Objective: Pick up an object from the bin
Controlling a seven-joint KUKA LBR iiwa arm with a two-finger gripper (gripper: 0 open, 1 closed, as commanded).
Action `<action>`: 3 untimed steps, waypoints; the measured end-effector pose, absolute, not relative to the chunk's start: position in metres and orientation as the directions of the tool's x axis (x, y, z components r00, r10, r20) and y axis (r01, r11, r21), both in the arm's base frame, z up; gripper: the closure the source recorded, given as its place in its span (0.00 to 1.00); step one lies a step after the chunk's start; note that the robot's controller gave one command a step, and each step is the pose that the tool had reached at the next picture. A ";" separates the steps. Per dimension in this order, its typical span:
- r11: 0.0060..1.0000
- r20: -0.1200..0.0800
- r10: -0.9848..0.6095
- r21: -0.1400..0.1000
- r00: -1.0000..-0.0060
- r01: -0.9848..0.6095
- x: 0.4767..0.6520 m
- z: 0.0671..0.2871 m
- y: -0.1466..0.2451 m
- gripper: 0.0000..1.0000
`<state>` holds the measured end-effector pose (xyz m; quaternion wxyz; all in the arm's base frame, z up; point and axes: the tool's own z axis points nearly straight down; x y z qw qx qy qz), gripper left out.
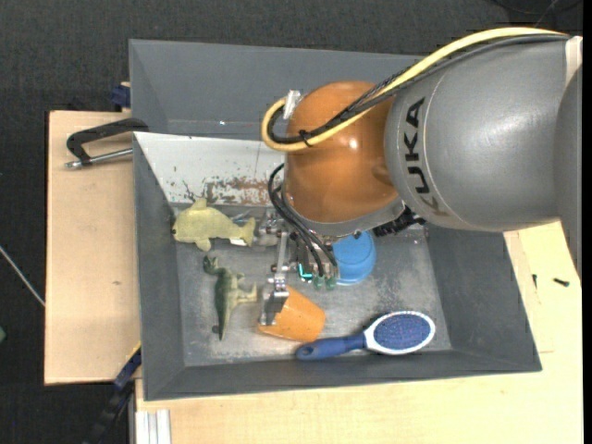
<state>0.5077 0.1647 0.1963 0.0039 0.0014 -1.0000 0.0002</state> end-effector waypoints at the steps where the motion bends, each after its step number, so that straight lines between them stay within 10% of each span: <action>1: 0.997 0.008 -0.079 -0.001 -0.997 -0.079 0.503 0.080 0.114 0.00; 2: 0.997 0.001 -0.081 0.002 -0.997 -0.081 0.504 0.085 0.118 1.00; 3: 0.996 -0.014 -0.090 0.003 -0.996 -0.090 0.511 0.217 0.116 1.00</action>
Offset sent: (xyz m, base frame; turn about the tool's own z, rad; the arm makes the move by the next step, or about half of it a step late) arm -0.0038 -0.0488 -0.1123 -0.0777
